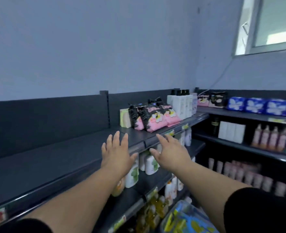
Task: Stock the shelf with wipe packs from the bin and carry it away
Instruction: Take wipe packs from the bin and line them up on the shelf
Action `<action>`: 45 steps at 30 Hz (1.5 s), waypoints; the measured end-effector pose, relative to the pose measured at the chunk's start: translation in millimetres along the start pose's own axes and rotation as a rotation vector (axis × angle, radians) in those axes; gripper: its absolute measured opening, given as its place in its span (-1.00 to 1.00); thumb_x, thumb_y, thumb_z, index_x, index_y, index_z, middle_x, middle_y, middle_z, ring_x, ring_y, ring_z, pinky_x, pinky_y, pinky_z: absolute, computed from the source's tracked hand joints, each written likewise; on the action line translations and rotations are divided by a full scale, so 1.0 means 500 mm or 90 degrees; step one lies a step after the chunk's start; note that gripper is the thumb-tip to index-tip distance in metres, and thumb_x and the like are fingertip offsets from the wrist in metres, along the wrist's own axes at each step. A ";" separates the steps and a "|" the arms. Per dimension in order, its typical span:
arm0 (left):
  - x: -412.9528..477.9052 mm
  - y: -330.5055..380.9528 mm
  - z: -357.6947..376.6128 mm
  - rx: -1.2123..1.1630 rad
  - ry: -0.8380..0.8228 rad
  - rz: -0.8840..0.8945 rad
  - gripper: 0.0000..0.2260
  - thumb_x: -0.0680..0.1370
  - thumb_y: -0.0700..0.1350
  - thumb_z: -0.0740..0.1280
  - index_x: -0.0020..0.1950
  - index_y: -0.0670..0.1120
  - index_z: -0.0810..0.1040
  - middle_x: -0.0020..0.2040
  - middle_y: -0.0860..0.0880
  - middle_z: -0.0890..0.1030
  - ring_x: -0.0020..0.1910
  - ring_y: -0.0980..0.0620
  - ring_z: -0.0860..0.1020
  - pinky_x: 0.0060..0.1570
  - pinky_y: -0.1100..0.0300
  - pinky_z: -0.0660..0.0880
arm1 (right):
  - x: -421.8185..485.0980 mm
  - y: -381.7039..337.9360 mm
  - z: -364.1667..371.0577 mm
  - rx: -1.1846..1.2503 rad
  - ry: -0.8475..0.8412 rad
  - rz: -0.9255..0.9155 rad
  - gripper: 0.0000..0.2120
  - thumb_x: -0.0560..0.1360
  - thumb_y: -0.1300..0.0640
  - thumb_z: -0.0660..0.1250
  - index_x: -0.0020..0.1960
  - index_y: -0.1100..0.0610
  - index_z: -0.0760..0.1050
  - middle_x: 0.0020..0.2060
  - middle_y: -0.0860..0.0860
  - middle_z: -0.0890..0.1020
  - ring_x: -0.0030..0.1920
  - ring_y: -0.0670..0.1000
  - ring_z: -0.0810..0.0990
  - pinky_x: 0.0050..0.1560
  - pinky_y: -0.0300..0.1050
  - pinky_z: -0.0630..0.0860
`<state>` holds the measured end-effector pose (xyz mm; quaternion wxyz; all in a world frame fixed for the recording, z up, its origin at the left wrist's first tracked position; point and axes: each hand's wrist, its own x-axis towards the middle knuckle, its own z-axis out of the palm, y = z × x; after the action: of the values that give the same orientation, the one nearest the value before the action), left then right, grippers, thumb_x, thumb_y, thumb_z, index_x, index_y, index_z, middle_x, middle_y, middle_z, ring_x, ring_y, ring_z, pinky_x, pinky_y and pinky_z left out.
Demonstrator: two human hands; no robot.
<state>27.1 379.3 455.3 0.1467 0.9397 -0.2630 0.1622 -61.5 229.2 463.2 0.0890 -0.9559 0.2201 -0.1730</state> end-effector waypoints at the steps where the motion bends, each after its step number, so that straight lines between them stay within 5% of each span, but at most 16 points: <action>1: -0.009 0.058 0.014 -0.007 -0.009 0.022 -0.32 0.57 0.24 0.14 0.56 0.04 -0.09 0.57 -0.04 -0.14 0.54 -0.12 -0.14 0.49 -0.07 -0.06 | -0.023 0.056 -0.016 -0.008 0.004 0.025 -0.34 0.56 -0.30 0.05 0.55 -0.08 -0.03 0.55 0.00 0.07 0.51 0.10 0.09 0.44 0.10 0.20; 8: -0.086 0.380 0.117 -0.052 -0.060 0.170 -0.32 0.55 0.26 0.16 0.55 0.04 -0.02 0.57 -0.04 -0.04 0.53 -0.12 -0.05 0.47 -0.08 0.00 | -0.185 0.364 -0.089 -0.045 0.029 0.185 -0.36 0.55 -0.29 0.09 0.54 -0.08 0.03 0.53 0.01 0.10 0.48 0.14 0.16 0.40 0.12 0.27; 15: -0.114 0.518 0.237 -0.075 -0.145 0.248 -0.34 0.56 0.25 0.15 0.56 0.03 -0.02 0.57 -0.04 -0.04 0.53 -0.12 -0.05 0.48 -0.07 -0.01 | -0.249 0.528 -0.047 -0.028 -0.002 0.279 -0.35 0.54 -0.29 0.11 0.54 -0.07 0.07 0.53 0.02 0.13 0.50 0.14 0.15 0.42 0.10 0.25; 24: -0.019 0.488 0.507 -0.067 -0.282 0.246 -0.35 0.58 0.24 0.13 0.56 0.03 -0.03 0.57 -0.06 -0.05 0.54 -0.09 -0.06 0.49 -0.07 -0.04 | -0.178 0.634 0.168 -0.012 -0.141 0.372 -0.34 0.56 -0.28 0.09 0.56 -0.05 0.01 0.53 0.03 0.12 0.48 0.15 0.17 0.42 0.10 0.25; 34: 0.132 0.387 0.783 -0.064 -0.391 0.223 -0.36 0.54 0.22 0.22 0.52 -0.03 0.13 0.52 -0.09 0.15 0.46 -0.12 0.16 0.41 -0.03 0.20 | -0.043 0.698 0.401 0.011 -0.252 0.453 -0.37 0.56 -0.28 0.08 0.54 -0.07 0.06 0.52 0.01 0.15 0.46 0.10 0.24 0.38 0.05 0.31; 45: 0.037 0.300 1.039 -0.063 -0.566 0.173 -0.38 0.52 0.16 0.29 0.51 0.00 0.19 0.53 -0.07 0.14 0.48 -0.08 0.16 0.44 0.11 0.12 | -0.052 0.767 0.706 0.115 -0.392 0.441 -0.43 0.56 -0.14 0.24 0.51 -0.02 0.21 0.48 0.01 0.25 0.43 0.06 0.31 0.37 -0.09 0.30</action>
<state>79.1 60.6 21.1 0.0416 0.8670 -0.4284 -0.2510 -102.2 -66.0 34.9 0.2857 -0.8213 0.4736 0.1399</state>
